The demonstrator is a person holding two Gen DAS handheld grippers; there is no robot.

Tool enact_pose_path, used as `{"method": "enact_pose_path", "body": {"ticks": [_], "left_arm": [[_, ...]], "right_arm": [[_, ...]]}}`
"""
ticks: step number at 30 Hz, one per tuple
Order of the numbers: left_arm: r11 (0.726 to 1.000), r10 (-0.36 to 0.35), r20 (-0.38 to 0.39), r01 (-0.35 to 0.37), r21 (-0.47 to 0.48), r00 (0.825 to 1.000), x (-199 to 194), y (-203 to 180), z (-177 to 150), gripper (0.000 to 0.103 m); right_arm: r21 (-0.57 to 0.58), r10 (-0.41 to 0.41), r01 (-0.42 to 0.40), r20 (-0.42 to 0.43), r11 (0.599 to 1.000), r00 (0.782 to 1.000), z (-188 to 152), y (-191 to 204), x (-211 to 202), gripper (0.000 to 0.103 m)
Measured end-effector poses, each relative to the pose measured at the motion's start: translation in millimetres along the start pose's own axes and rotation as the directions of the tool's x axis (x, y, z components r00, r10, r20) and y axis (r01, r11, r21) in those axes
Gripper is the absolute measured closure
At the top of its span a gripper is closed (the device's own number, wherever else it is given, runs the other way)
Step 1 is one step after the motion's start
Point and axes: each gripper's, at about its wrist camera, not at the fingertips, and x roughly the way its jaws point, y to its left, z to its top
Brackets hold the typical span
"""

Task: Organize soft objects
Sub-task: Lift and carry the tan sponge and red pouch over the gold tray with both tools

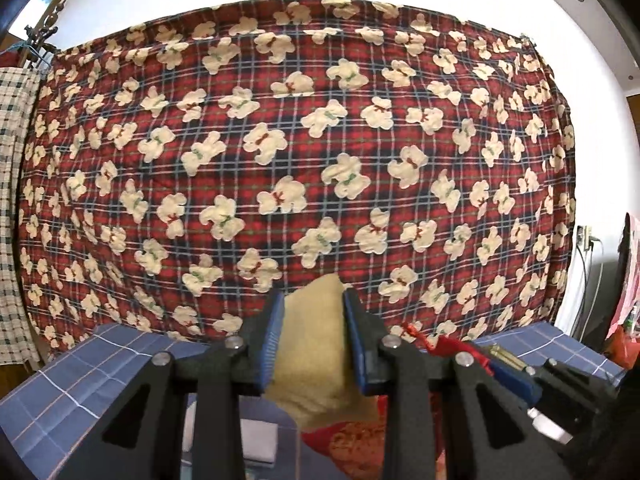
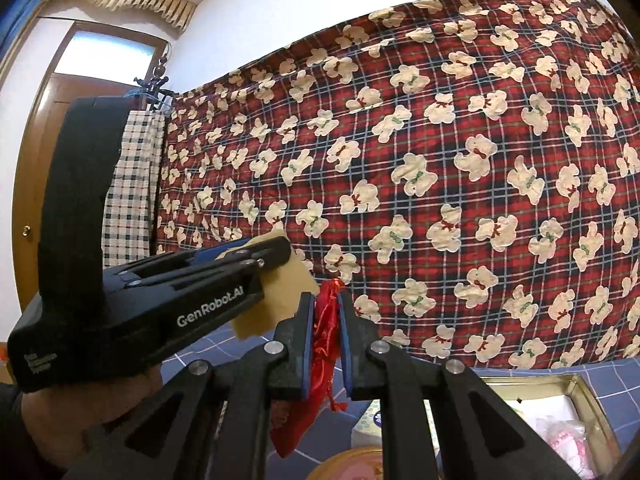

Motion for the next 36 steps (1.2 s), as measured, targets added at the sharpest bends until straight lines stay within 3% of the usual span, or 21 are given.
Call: {"method": "enact_pose_path", "body": {"ticks": [10,20,28,36], "left_arm": [[0.999,-0.045,0.008,0.045,0.007,0.999,12.3,-21.5,13.1,0.074],[0.99,-0.14,0.017,0.14,0.023,0.99,18.3,-61.7,25.3,0.074],[0.972,-0.227,-0.05,0.23,0.051,0.973,27.0,-97.6,12.7,0.074],[0.945,-0.298,-0.159,0.314,0.088,0.941,42.9,-131.7,-8.4,0.074]], "right_arm": [[0.025,-0.074,0.074,0.006,0.997,0.997,6.6,-17.7,-4.4,0.09],[0.132,-0.218,0.22,-0.024,0.967,0.976,15.3,-76.1,-11.5,0.09],[0.205,-0.302,0.302,-0.031,0.931,0.953,22.0,-119.8,-26.4,0.09],[0.268,-0.379,0.386,-0.08,0.883,0.922,20.8,-160.3,-39.4,0.09]]}}
